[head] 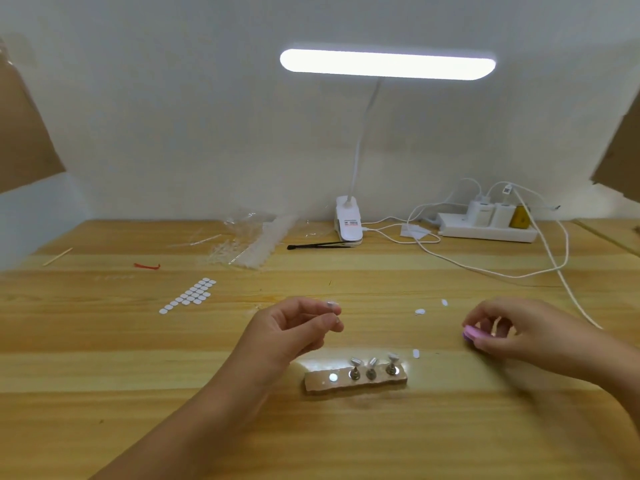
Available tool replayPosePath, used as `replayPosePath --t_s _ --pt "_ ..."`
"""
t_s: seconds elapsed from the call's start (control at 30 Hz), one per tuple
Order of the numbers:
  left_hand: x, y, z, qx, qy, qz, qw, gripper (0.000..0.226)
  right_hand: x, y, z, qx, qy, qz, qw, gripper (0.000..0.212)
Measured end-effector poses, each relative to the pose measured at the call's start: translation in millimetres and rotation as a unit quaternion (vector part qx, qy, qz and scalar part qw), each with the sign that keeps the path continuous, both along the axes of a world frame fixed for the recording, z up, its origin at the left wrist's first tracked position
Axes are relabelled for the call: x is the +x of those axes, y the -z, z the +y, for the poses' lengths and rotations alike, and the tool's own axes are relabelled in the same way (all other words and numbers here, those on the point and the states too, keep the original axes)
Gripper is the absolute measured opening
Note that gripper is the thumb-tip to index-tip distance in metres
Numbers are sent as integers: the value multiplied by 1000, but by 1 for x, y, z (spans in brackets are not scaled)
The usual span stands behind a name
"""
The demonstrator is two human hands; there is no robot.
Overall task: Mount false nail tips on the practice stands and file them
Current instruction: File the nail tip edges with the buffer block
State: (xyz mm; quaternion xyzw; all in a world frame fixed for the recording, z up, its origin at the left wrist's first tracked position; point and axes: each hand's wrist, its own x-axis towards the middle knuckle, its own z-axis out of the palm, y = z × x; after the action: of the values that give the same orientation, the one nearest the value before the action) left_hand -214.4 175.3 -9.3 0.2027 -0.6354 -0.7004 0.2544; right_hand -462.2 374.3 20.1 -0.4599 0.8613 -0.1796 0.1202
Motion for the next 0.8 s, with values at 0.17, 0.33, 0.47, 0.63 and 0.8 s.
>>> replayPosePath --t_s 0.17,0.33,0.47,0.63,0.8 --pt "-1 0 12 -95 -7 -4 995 11 47 -10 -22 -299 -61 -321 897 31" --pt "-1 4 19 -129 6 -13 991 7 82 2 -37 -285 -109 -405 862 21" --pt "0 5 21 -135 16 -7 991 6 86 2 -38 -275 -112 -429 853 22" --pt "-1 5 25 -139 25 -5 990 10 91 0 -37 -249 -130 -430 858 28" --pt "-1 6 24 -146 15 -5 989 18 93 1 -39 -299 -94 -444 839 25"
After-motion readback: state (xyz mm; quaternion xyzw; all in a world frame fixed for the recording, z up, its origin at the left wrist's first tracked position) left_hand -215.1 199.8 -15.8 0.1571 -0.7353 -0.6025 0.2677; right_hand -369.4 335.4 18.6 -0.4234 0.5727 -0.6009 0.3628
